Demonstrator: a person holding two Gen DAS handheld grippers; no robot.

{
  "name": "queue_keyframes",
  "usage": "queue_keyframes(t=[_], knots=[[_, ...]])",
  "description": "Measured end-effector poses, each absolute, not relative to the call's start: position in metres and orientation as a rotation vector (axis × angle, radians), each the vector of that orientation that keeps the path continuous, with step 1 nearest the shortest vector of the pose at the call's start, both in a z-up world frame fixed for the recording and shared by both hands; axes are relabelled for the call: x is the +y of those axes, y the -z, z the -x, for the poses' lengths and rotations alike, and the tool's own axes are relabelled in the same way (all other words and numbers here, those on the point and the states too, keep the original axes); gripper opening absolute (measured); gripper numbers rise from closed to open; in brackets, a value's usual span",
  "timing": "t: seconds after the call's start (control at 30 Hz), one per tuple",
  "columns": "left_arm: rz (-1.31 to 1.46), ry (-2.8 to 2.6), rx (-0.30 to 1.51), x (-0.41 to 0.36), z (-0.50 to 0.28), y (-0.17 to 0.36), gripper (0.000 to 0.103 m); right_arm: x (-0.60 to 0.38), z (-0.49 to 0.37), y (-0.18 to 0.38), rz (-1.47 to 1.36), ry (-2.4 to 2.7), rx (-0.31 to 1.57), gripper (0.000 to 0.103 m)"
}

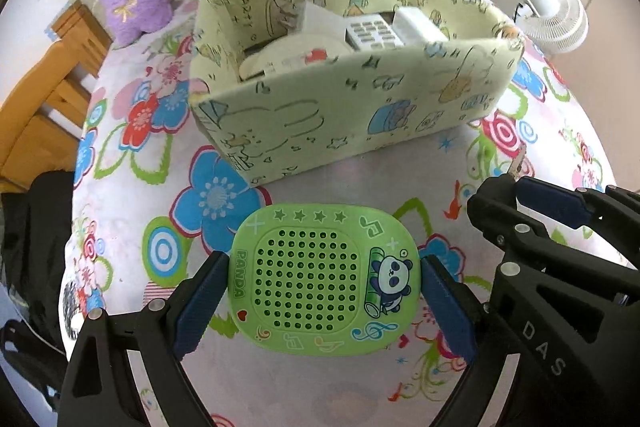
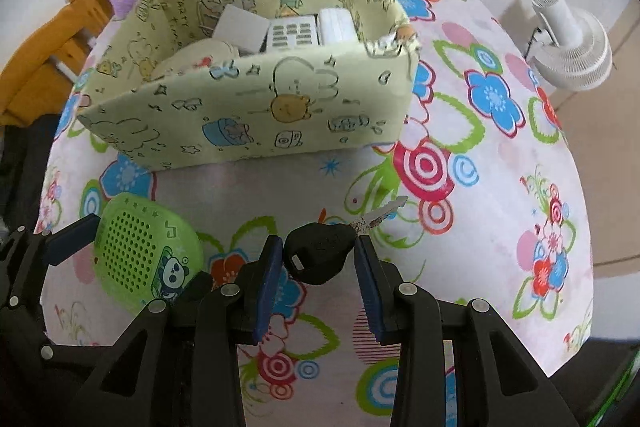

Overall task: Organize rigid objects
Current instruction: 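Carry the soap dish with the left gripper while the right gripper carries the key toward the box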

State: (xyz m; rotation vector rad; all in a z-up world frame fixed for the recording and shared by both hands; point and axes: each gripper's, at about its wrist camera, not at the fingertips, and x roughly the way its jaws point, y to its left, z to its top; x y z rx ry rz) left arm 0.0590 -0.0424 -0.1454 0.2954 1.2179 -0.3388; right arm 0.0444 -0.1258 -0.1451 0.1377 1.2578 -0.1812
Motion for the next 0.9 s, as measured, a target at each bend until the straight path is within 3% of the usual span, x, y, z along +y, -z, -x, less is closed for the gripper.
queue_keyframes(t=[0.9], knots=[[-0.286,0.264,1.123,-0.058,-0.039,0.063,0.095,-0.147,-0.042,0.062,-0.097,0.087,1.157,0.040]])
